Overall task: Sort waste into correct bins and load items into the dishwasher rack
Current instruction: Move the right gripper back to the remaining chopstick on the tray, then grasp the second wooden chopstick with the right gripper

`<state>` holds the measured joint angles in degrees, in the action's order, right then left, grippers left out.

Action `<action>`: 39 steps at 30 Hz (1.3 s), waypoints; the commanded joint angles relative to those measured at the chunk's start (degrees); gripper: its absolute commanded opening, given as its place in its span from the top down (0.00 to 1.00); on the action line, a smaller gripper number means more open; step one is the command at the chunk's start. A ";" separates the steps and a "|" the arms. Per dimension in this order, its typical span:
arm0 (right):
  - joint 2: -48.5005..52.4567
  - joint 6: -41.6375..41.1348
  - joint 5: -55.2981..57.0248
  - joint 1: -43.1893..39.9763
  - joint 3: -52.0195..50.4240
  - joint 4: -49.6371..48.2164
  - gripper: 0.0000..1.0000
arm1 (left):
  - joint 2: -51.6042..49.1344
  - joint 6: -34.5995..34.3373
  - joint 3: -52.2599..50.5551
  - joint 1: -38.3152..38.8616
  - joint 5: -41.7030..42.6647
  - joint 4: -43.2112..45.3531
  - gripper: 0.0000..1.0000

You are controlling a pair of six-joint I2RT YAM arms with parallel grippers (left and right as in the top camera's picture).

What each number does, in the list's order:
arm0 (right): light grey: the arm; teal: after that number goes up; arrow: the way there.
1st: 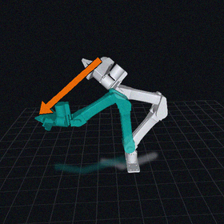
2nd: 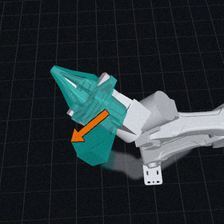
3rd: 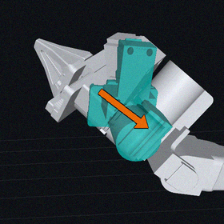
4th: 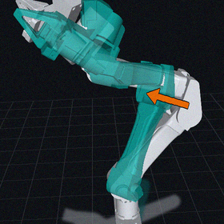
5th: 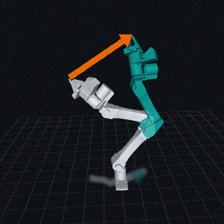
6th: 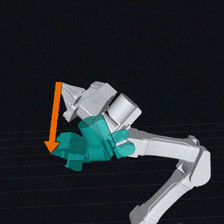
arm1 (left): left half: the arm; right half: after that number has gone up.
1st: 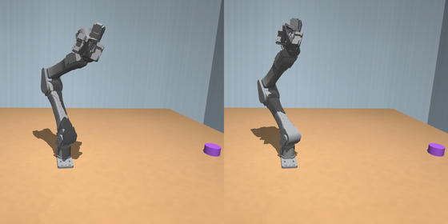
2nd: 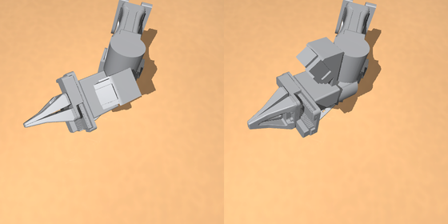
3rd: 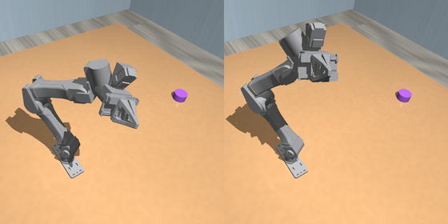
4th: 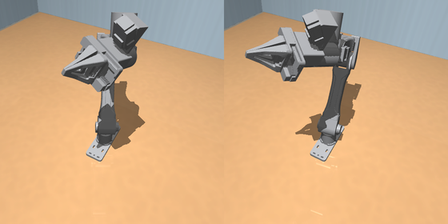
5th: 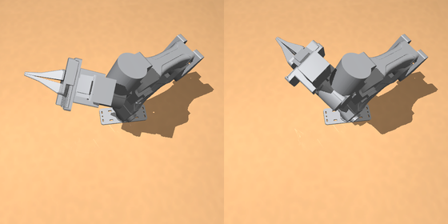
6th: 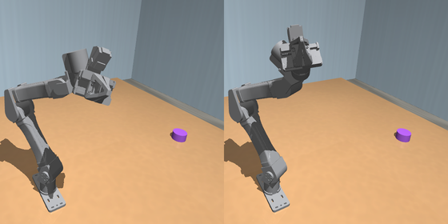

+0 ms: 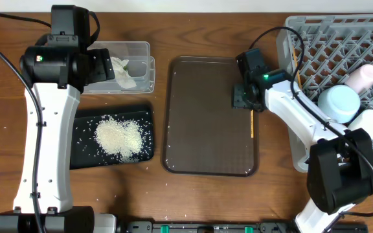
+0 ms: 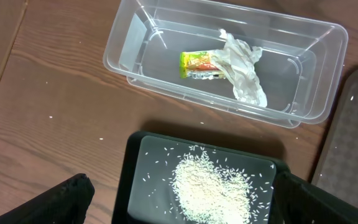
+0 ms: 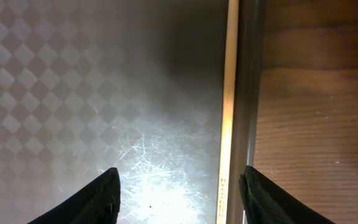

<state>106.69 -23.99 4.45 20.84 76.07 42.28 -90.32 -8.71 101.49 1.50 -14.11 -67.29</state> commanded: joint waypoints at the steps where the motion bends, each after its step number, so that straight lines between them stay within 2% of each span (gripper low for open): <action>1: 2.36 -1.05 -0.37 0.13 -0.28 -0.17 0.37 | 0.42 0.55 -0.02 -0.24 -0.52 -0.17 0.04; 16: 7.54 -1.03 0.07 0.09 -0.31 -1.42 0.35 | 0.42 0.55 -0.02 -0.24 -0.52 -0.15 0.04; 26: 10.67 -1.05 0.02 0.09 -0.35 -2.21 0.37 | 0.42 0.55 -0.02 -0.24 -0.52 -0.17 0.04; 29: 10.69 -1.05 0.02 0.15 -0.35 -2.25 0.50 | 0.42 0.55 -0.02 -0.24 -0.52 -0.17 0.04; 31: 10.69 -1.31 -0.02 0.20 -0.35 -2.29 0.62 | 0.42 0.55 -0.02 -0.24 -0.52 -0.17 0.04; 35: 10.69 -2.16 -1.46 0.24 -0.35 -2.03 0.97 | 0.42 0.55 -0.02 -0.24 -0.52 -0.17 0.04; 39: 10.27 -2.19 -4.57 0.22 -0.26 -2.25 0.99 | 0.42 0.52 -0.02 -0.24 -0.52 -0.17 0.04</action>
<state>115.48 -25.50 3.97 20.82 76.01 39.99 -90.32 -8.71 101.51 1.50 -14.11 -67.29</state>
